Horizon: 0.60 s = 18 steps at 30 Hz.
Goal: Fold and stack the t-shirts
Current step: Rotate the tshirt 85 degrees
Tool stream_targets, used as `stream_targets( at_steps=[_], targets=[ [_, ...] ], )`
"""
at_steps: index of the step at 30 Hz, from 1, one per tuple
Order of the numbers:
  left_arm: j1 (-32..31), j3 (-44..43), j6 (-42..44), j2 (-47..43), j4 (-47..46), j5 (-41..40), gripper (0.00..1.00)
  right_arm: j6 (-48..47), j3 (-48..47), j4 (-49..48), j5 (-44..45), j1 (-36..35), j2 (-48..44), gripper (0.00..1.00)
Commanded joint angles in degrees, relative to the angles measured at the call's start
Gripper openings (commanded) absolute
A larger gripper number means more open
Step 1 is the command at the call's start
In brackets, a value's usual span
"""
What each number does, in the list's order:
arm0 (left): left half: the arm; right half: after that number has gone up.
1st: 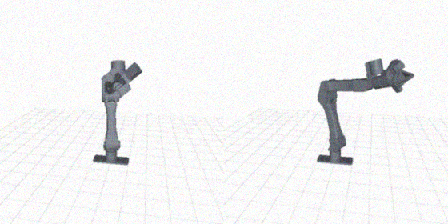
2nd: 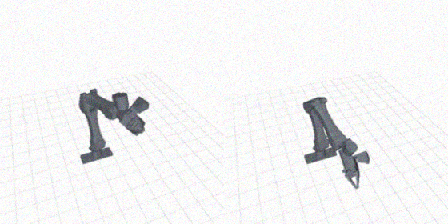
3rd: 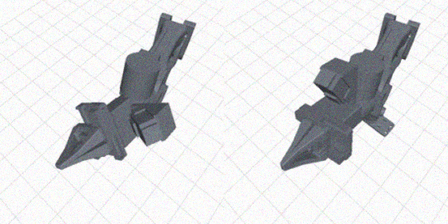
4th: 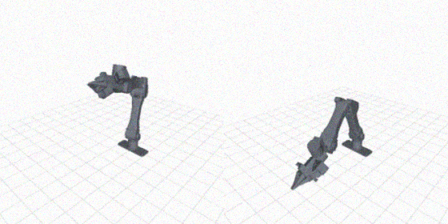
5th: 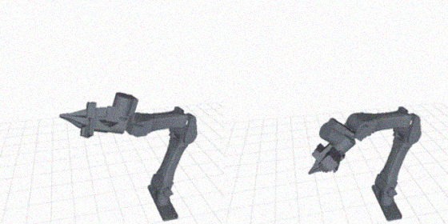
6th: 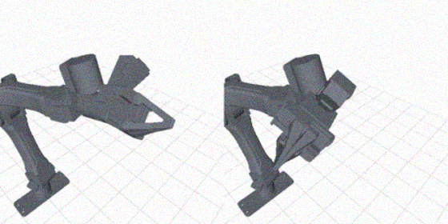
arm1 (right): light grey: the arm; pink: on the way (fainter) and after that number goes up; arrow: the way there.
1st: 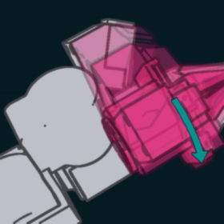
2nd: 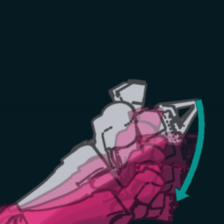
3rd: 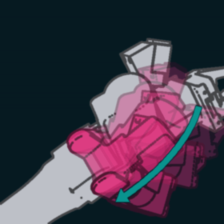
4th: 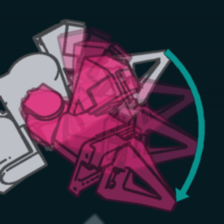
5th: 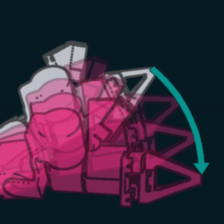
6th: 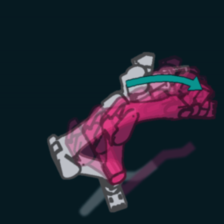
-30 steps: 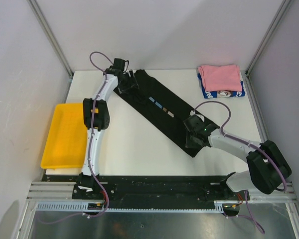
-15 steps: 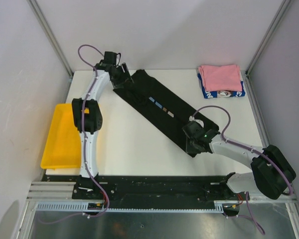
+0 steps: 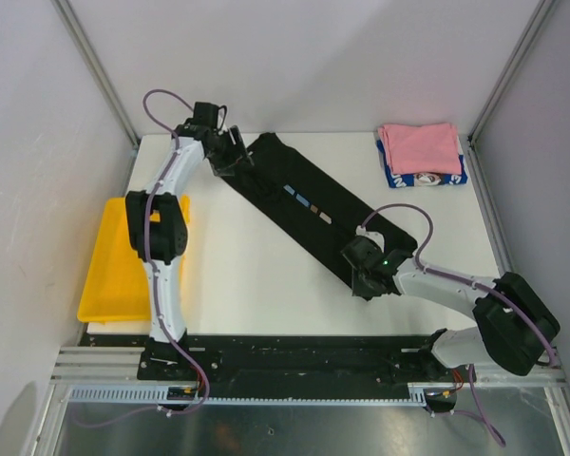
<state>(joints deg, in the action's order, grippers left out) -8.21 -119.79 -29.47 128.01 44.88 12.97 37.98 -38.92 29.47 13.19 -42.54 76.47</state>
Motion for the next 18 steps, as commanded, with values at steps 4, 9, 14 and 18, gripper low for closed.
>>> stream_targets(
  at_steps=[4,9,14,18],
  targets=[
    [-1.0,8.6,1.4,-11.6,-2.0,2.3,0.7,2.3,0.2,1.9,3.6,-2.0,3.0,0.31],
    [-1.2,15.8,-1.1,-15.5,-4.1,1.2,0.7,2.8,0.2,2.4,4.3,-2.6,3.7,0.18],
    [-1.2,22.5,-2.2,-19.0,-6.6,0.1,0.7,3.4,0.1,1.0,1.7,-3.9,3.5,0.04],
    [-1.1,27.3,-3.8,-20.8,-7.5,-1.9,0.7,6.4,-0.3,-1.2,-1.9,-7.0,3.6,0.0]
  ],
)
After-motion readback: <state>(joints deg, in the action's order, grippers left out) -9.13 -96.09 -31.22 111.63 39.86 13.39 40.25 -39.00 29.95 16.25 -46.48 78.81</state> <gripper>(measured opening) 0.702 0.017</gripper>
